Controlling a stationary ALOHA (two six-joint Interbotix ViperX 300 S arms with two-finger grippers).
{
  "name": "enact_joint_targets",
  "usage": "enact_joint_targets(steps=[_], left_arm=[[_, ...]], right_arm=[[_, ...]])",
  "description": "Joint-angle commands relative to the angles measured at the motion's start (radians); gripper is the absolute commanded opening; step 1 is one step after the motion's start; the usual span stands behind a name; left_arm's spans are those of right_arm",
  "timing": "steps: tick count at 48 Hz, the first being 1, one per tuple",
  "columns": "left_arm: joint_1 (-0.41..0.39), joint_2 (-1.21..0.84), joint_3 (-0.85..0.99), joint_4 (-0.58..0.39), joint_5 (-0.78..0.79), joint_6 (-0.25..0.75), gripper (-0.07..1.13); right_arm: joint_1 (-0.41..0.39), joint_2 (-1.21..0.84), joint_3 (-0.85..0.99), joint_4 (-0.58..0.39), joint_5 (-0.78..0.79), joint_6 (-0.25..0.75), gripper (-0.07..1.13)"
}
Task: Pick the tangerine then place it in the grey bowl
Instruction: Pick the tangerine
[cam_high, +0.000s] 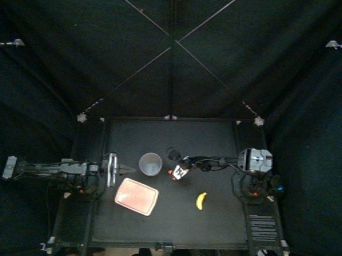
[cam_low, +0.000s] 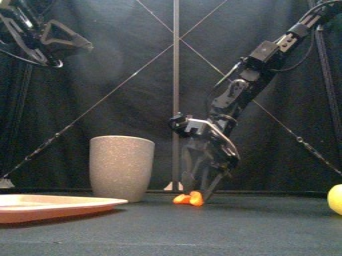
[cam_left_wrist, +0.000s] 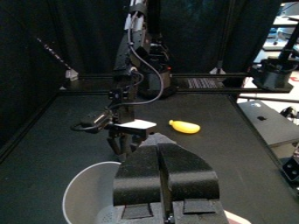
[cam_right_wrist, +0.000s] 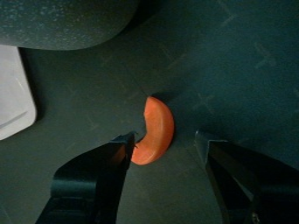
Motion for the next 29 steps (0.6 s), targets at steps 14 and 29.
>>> enact_joint_targets(steps=[14, 29], left_arm=[[-0.003, 0.002, -0.006, 0.000, -0.017, 0.000, 0.04], [-0.002, 0.000, -0.003, 0.002, -0.017, 0.000, 0.04]], right_arm=[[0.028, 0.021, -0.101, -0.322, 0.124, 0.276, 0.89], [0.057, 0.032, -0.115, -0.376, 0.147, 0.334, 0.48]])
